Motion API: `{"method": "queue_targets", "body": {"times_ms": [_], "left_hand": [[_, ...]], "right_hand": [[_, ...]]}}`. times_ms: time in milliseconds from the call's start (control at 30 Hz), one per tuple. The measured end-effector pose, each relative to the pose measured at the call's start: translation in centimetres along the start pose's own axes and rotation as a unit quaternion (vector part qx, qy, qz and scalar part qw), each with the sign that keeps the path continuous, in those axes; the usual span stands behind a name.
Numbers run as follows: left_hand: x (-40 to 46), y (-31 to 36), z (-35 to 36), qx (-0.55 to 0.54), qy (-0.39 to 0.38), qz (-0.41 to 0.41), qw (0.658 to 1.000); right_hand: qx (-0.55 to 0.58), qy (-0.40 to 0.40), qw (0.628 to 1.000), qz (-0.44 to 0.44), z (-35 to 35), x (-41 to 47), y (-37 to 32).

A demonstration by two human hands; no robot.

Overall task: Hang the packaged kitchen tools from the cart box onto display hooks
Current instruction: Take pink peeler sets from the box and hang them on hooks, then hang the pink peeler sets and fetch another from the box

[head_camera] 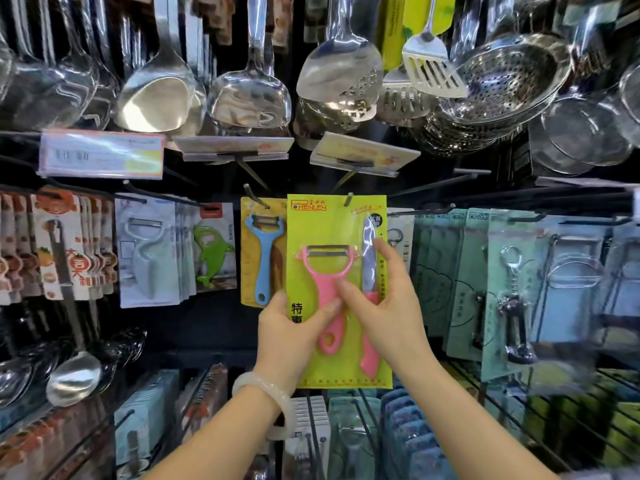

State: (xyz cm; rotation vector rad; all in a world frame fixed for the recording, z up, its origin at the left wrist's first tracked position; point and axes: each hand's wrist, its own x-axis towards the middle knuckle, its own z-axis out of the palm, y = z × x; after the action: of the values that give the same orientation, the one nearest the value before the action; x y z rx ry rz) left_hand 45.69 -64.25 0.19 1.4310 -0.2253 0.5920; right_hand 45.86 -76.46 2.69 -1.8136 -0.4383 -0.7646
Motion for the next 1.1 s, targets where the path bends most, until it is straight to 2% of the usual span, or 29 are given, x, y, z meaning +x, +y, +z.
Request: {"method": "queue_targets", "body": {"times_ms": [133,233,300,367,467,600,700,833,900,967,1100], "left_hand": [[1.4,-0.2,-0.2,0.076,-0.029,-0.042,0.996],[2.4,-1.0,-0.6,0.179,-0.012,-0.087,0.98],[1.8,-1.2,-1.0,0.269,0.016,-0.061,0.961],[0.3,-1.4,-1.0,0.366,0.017,0.028,0.93],[-1.9,-1.9,0.6,0.451,-0.104,0.163,0.871],[-4.5,-3.4,5.8,0.444,-0.26,0.173,0.84],[-8.0,-4.9,11.6,0.43,-0.368,0.166,0.808],[-15.0,-5.4,20.5,0.398,-0.496,0.197,0.746],[-18.7,-5.1,24.9,0.378,-0.539,0.217,0.721],[-22.4,-4.6,29.3,0.359,-0.575,0.236,0.696],[-29.5,-4.0,38.1,0.342,-0.628,0.271,0.644]], "right_hand": [[-0.021,-0.009,0.999,0.025,1.0,1.7,0.4],[-0.066,-0.046,0.996,0.045,1.2,3.0,0.6],[-0.082,-0.063,0.992,0.07,1.0,2.8,0.8],[-0.11,-0.054,0.99,0.074,0.4,1.7,1.5],[-0.195,-0.02,0.978,0.071,-0.8,-0.9,3.3],[-0.291,0.031,0.952,0.093,-5.5,-6.0,6.0],[-0.398,0.031,0.901,0.168,-12.1,-11.1,8.2],[-0.493,0.057,0.822,0.282,-22.8,-18.0,9.5],[-0.517,0.063,0.778,0.352,-27.8,-21.3,9.6],[-0.551,0.094,0.744,0.367,-32.7,-24.5,10.1],[-0.599,0.101,0.675,0.419,-41.9,-30.0,10.8]]}}
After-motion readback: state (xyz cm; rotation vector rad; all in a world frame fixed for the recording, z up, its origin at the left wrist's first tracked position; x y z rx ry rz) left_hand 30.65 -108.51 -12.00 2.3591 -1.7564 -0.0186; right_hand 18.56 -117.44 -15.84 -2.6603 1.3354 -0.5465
